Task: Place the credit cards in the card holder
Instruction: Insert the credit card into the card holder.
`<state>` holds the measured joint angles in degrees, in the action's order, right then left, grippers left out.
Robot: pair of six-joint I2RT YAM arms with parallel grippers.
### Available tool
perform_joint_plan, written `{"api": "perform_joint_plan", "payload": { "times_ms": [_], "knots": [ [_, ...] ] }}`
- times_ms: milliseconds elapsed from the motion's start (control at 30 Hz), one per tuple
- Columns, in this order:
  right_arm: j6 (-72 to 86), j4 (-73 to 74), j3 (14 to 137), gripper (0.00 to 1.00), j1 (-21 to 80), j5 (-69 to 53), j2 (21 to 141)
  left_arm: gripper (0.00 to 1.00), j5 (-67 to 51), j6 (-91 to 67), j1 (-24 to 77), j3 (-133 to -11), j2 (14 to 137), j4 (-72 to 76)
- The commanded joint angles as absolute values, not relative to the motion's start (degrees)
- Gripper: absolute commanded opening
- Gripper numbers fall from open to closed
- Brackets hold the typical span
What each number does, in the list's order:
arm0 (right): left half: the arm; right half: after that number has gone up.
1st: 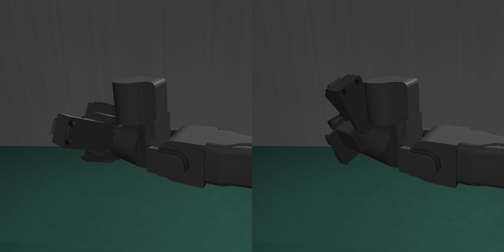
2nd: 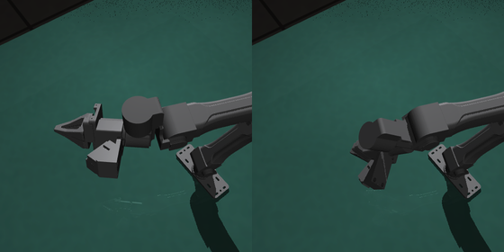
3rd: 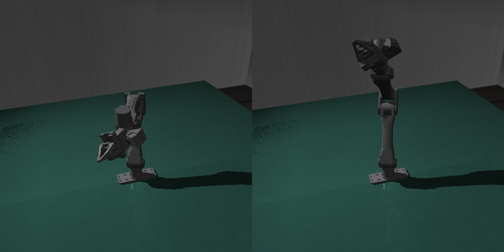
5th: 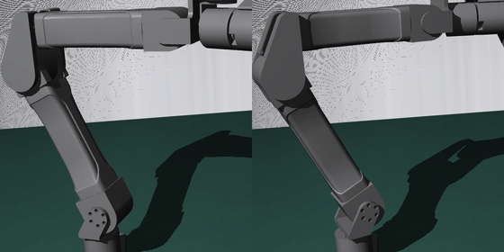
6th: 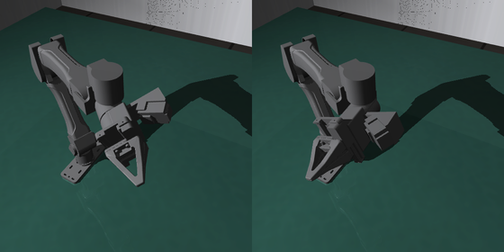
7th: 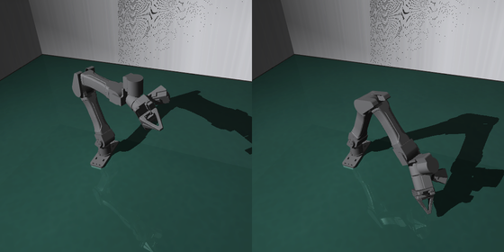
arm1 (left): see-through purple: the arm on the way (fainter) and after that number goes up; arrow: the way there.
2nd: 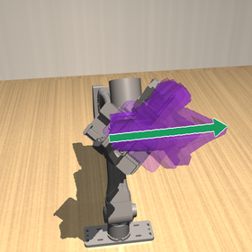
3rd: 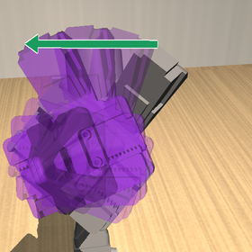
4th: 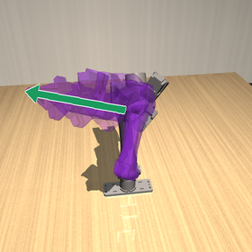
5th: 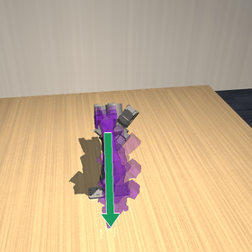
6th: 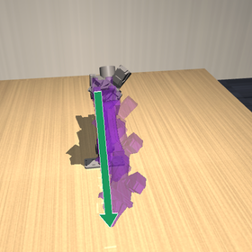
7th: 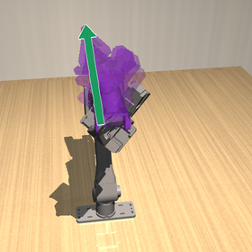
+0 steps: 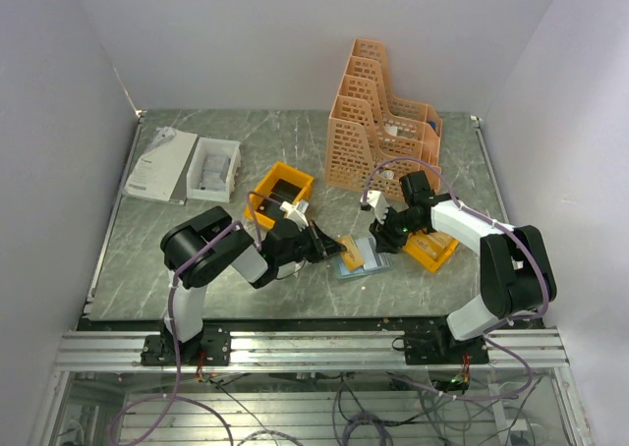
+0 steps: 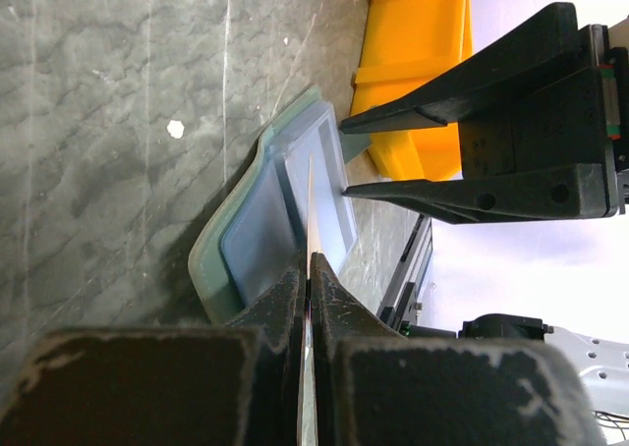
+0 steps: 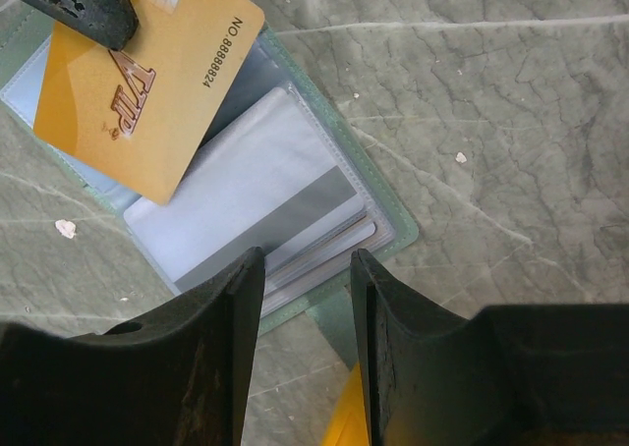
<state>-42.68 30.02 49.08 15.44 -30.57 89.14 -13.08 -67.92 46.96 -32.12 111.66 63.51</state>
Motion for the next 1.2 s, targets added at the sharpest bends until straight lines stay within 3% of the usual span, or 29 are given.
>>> {"api": "perform_joint_plan", "payload": {
  "times_ms": [0, 1167],
  "knots": [
    [-43.5, 30.83, 49.49, 0.41, 15.81, -29.71, 89.5, 0.07, -12.82, -66.65, 46.75, -33.86, 113.36, 63.74],
    [-43.76, 31.09, 49.57, 0.41, 15.91, -29.66, 89.09, 0.07, -18.26, -70.35, 47.58, -36.94, 113.85, 53.66]
  ]
}}
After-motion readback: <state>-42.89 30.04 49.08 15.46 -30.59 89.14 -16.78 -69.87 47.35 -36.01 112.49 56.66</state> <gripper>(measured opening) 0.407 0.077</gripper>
